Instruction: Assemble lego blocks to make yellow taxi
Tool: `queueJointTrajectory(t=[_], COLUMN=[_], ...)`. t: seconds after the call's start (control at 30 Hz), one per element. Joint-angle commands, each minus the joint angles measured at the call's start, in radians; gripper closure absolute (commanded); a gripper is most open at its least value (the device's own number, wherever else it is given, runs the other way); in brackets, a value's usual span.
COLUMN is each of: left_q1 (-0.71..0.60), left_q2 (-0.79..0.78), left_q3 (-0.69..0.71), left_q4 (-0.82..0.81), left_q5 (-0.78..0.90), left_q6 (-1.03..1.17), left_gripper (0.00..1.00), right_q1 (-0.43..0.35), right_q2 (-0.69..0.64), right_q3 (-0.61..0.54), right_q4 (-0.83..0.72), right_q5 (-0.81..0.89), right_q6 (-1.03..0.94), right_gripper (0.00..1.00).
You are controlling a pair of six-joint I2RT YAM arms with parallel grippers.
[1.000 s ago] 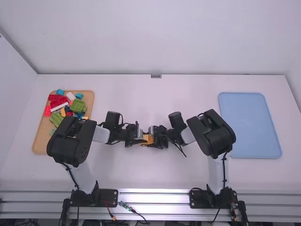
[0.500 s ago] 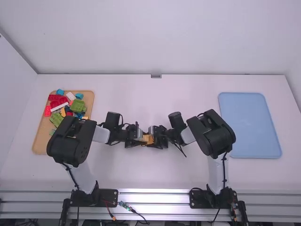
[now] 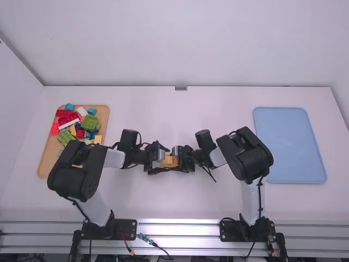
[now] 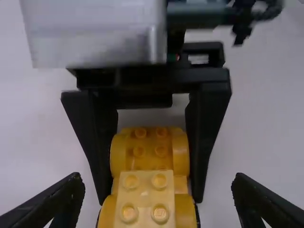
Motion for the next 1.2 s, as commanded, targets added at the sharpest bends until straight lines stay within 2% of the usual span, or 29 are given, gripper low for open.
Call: queueJointTrajectory(t=[0.0, 0.07, 0.17, 0.2, 0.23, 0.73, 1.17], left_q1=[0.004, 0.004, 0.005, 0.005, 0.004, 0.003, 0.002], left_q2=[-0.06, -0.066, -0.065, -0.065, -0.065, 0.067, 0.1], left_q3=[-0.016, -0.02, -0.02, -0.019, -0.018, 0.081, 0.078], left_q4=[-0.003, 0.0, -0.004, -0.005, -0.007, -0.057, -0.079], left_q5=[0.02, 0.01, -0.004, -0.002, -0.003, -0.021, -0.06], left_q6=[-0.01, -0.01, -0.01, -0.011, -0.01, -0.059, -0.054], left_gripper=[0.2, 0.25, 0.6, 0.85, 0.98, 0.98, 0.98], right_q1=[0.0, 0.0, 0.0, -0.001, -0.001, 0.0, -0.001], right_q2=[0.016, 0.016, 0.016, 0.016, 0.016, 0.016, 0.016], right_q3=[-0.002, -0.002, -0.002, -0.002, -0.002, -0.002, -0.002], right_q4=[-0.002, -0.002, -0.002, -0.002, -0.003, -0.005, -0.006], right_q5=[0.001, 0.001, 0.0, 0.001, 0.0, 0.0, 0.0], right_q6=[0.002, 0.003, 0.002, 0.003, 0.003, 0.003, 0.003], right_gripper=[0.45, 0.45, 0.45, 0.45, 0.45, 0.45, 0.45])
